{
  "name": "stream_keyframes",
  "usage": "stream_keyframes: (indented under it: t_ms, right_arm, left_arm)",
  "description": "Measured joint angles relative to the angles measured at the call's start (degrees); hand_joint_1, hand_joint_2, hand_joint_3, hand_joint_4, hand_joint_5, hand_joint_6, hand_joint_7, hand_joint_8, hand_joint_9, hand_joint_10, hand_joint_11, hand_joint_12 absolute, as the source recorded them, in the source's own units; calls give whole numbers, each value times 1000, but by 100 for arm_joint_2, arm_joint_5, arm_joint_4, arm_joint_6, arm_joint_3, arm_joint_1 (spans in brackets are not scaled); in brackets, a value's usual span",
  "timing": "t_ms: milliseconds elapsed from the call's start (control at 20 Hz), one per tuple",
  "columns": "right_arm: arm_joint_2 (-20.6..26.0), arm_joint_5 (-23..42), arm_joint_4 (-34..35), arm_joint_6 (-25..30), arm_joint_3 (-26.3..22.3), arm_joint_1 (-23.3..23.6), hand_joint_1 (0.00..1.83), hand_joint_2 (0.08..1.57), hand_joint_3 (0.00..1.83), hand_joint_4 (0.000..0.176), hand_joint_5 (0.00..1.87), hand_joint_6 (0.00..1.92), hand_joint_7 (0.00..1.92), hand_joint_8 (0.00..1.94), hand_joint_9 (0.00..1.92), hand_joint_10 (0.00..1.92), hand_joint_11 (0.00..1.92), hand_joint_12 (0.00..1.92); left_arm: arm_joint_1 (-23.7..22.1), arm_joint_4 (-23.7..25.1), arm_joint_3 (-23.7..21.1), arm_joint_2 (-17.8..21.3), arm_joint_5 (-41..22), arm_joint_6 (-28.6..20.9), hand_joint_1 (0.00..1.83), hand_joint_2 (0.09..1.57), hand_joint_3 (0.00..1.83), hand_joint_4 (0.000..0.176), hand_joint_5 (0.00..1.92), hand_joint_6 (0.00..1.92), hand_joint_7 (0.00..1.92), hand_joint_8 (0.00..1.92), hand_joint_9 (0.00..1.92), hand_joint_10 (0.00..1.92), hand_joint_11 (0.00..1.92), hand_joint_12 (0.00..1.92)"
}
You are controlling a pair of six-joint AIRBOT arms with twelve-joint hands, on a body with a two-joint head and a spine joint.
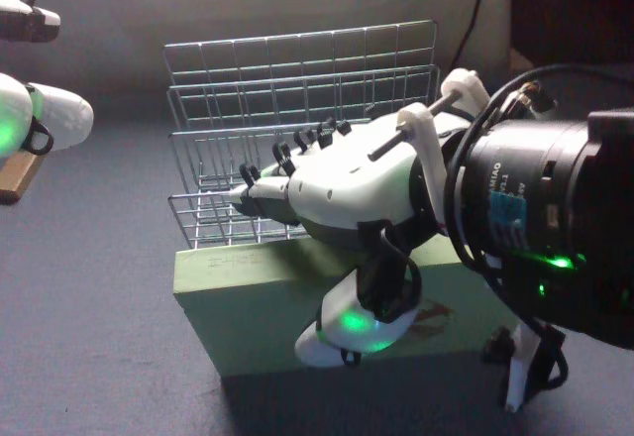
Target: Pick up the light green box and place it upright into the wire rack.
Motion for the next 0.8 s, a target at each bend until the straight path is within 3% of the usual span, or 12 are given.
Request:
stream_keyframes:
  t_ms: [150,200,250,300,350,400,500,550,750,800]
  right_arm:
    - [-13,20,-57,81,129,0,731,1009,0,64,76,10,59,7,13,3,0,471]
    - [-11,-4,-55,81,157,-2,750,1005,0,63,103,12,95,10,37,8,0,529]
    - [-13,-15,-39,81,186,-2,799,995,0,53,182,20,205,19,116,20,0,718]
    - [-11,-17,-37,81,199,-2,799,995,0,53,182,20,205,19,116,20,0,718]
    - [-13,-13,-17,79,212,-2,848,992,0,17,249,21,294,18,192,25,0,860]
    - [-13,-15,-9,79,219,-4,861,994,0,4,269,18,327,16,227,25,0,915]
    - [-13,-11,2,79,221,-33,869,997,0,0,295,19,349,14,259,27,0,964]
    - [-13,-7,31,55,223,-44,890,1012,2,0,387,17,439,8,365,26,28,1089]
    - [4,-7,17,33,256,-61,1060,1116,1,0,801,39,892,31,836,114,430,1198]
    - [7,-7,28,31,256,-59,1060,1116,1,0,801,39,892,31,836,114,430,1198]
  left_arm:
    - [0,-2,0,0,-2,0,84,1223,1,110,192,0,162,0,106,0,0,448]
    - [0,-2,0,2,9,2,84,1223,1,110,193,1,162,0,106,0,0,447]
    - [0,-2,0,0,4,4,84,1223,1,110,193,1,162,0,106,0,0,446]
    - [0,-4,0,0,-7,4,84,1223,1,110,193,1,162,0,106,0,0,446]
    - [-2,-4,-2,0,-9,4,84,1223,1,110,192,0,162,0,106,0,0,446]
    - [-4,-4,0,0,-9,24,84,1223,1,110,192,0,162,0,106,0,0,446]
    - [-7,-63,0,0,-7,184,85,1224,1,110,192,0,162,0,106,0,0,446]
    - [-72,-251,11,0,7,417,86,1224,1,110,192,0,162,0,106,0,0,448]
    - [-146,-251,35,0,-11,568,97,1220,0,110,195,1,162,0,104,0,0,449]
    - [-146,-258,48,0,2,570,97,1220,0,110,195,1,162,0,104,0,0,449]
